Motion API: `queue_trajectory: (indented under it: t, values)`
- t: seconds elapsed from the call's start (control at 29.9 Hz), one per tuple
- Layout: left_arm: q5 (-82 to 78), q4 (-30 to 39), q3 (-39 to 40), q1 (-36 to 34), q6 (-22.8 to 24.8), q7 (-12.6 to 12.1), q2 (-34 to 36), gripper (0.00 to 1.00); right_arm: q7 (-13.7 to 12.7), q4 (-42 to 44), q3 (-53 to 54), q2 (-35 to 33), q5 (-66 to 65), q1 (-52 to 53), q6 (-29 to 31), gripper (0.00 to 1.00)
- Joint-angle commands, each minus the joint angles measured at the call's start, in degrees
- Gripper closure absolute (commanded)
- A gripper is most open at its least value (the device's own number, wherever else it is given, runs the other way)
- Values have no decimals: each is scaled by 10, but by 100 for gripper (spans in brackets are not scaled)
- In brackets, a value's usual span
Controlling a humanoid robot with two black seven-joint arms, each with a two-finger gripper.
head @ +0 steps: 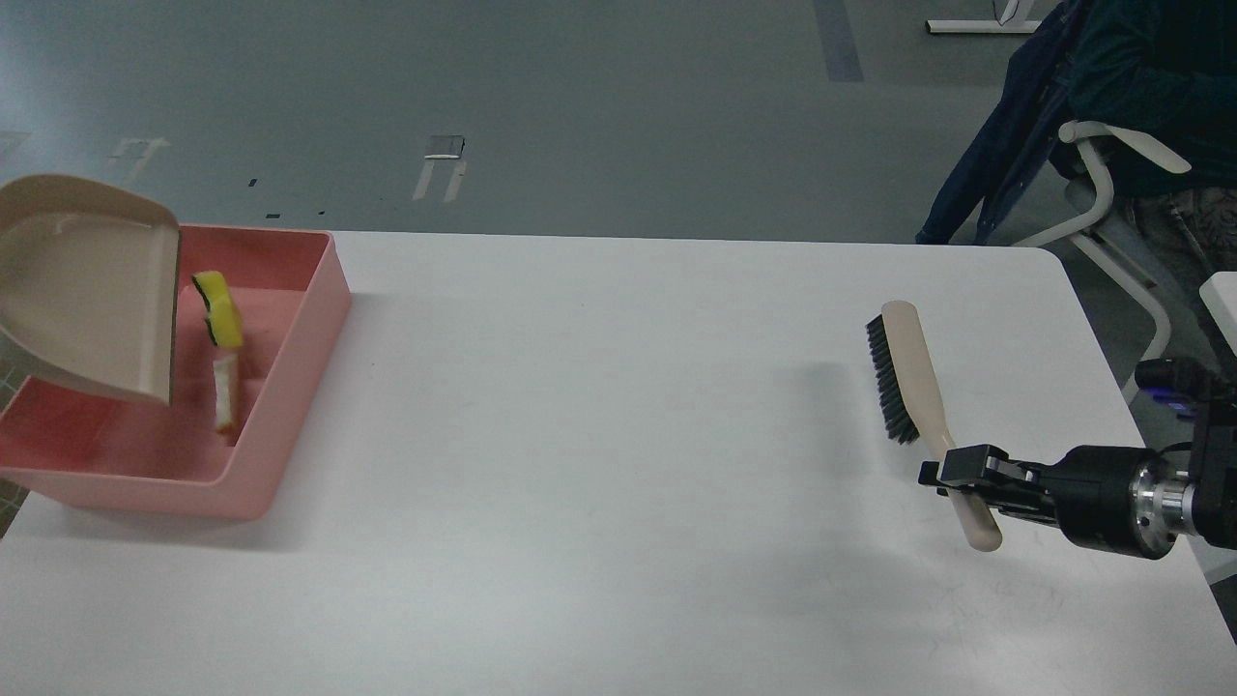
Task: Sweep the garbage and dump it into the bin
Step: 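Tilt the dustpan with the left gripper to dump contents into bin, then lower the dustpan back onto the table with the left gripper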
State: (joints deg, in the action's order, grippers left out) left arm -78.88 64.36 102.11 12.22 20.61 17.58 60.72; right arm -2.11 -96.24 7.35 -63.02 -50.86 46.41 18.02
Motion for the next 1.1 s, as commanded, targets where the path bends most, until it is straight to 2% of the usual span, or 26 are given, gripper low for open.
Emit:
queue_trajectory:
  t: [0.0,0.13,0.23,0.37,0.5,0.6,0.7,0.74,0.84,1.07]
  values:
    - [4,1,1,-1,-1,0,1,100,0,1,0,0,0,0,0,100]
    - [48,1,15,-6,3,-4,12,100,0,1,0,2,0,0,0,100]
    - [145,1,26,-9,21,-11,30,100,0,0,0,2,0,0,0,100]
    - [325,1,23,-9,62,-36,61,100,0,0,-1,3,0,0,0,100]
    - [362,7,21,-11,74,-39,62,100,0,0,0,3,0,0,0,100]
    - [370,41,20,-20,74,-40,54,100,0,-3,0,3,0,0,0,100]
    - [370,80,17,-30,74,-53,31,100,0,-5,0,2,0,0,0,100]
    - [370,101,16,-34,74,-65,13,100,0,-6,1,2,0,0,0,100]
    - [362,149,-23,-69,57,-86,-34,100,0,-6,1,2,0,0,0,100]
    - [339,183,-204,-185,-22,-93,-79,100,-1,-6,-1,0,0,0,0,100]
